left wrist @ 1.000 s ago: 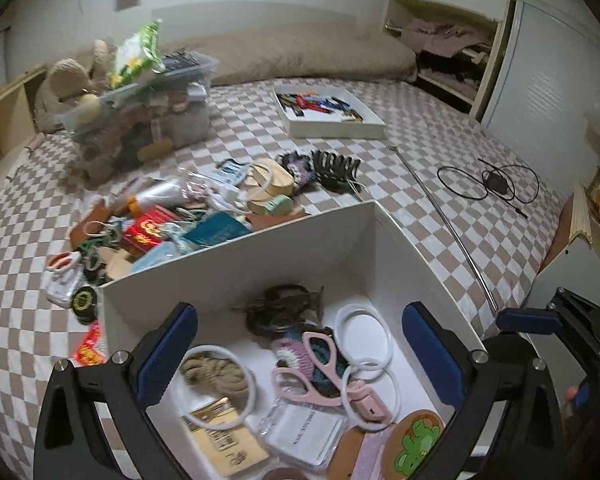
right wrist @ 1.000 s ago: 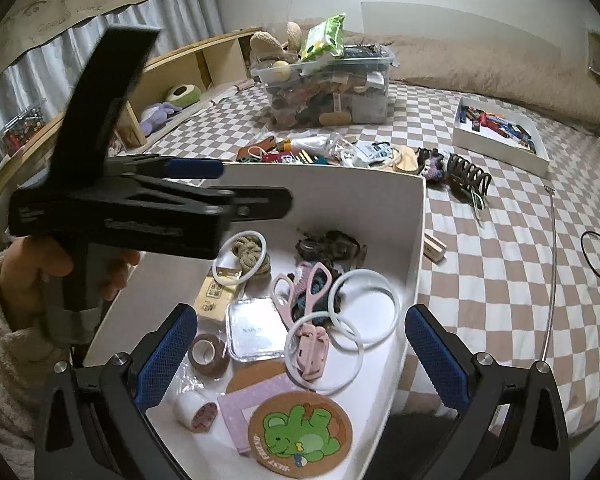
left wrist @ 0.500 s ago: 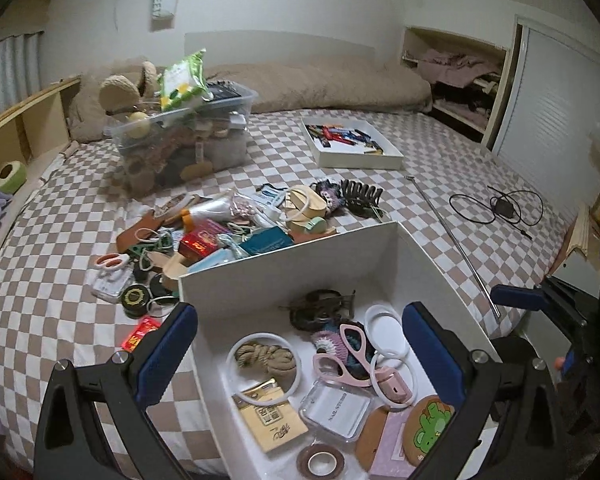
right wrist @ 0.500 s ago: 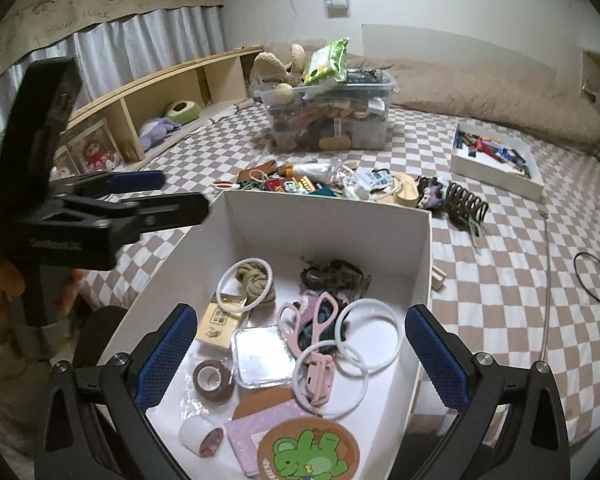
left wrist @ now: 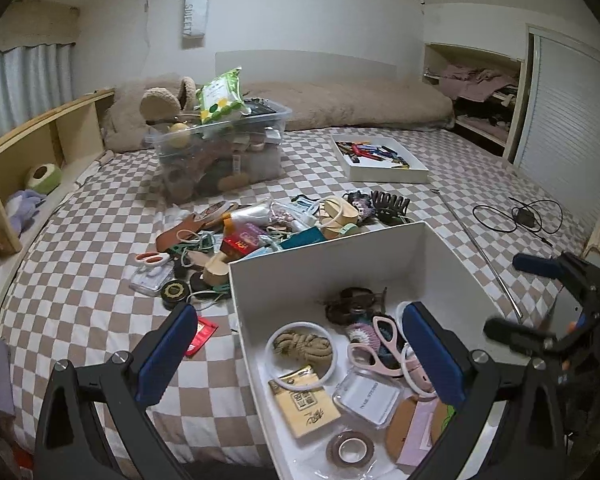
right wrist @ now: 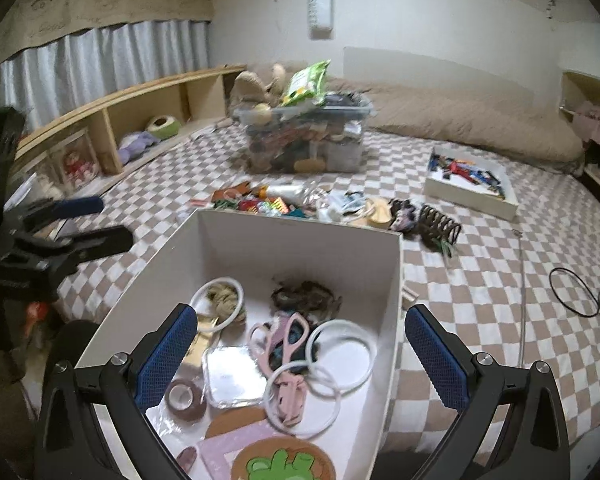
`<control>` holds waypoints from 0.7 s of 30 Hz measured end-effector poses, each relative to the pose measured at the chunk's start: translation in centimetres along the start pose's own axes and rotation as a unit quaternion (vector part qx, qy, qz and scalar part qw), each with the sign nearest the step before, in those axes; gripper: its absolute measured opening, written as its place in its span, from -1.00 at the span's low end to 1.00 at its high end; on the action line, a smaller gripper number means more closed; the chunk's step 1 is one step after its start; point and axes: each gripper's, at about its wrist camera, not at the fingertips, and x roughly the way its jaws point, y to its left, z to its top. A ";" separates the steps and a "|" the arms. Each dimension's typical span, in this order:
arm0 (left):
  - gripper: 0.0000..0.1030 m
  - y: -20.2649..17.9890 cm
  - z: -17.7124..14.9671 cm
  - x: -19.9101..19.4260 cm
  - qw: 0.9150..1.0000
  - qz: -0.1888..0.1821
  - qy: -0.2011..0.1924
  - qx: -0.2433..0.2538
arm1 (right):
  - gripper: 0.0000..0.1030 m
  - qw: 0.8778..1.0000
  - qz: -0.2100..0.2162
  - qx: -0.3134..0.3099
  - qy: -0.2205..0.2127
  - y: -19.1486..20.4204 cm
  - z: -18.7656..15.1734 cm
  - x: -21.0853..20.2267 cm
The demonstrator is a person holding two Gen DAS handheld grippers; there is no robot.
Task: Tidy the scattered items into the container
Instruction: 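Withdraw both tools from the white box back toward the items on the bed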
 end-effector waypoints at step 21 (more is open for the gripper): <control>1.00 2.7 -1.2 0.8 0.999 0.030 -0.014 -0.023 | 1.00 0.998 -0.039 0.021 -0.043 -2.3 0.6 0.4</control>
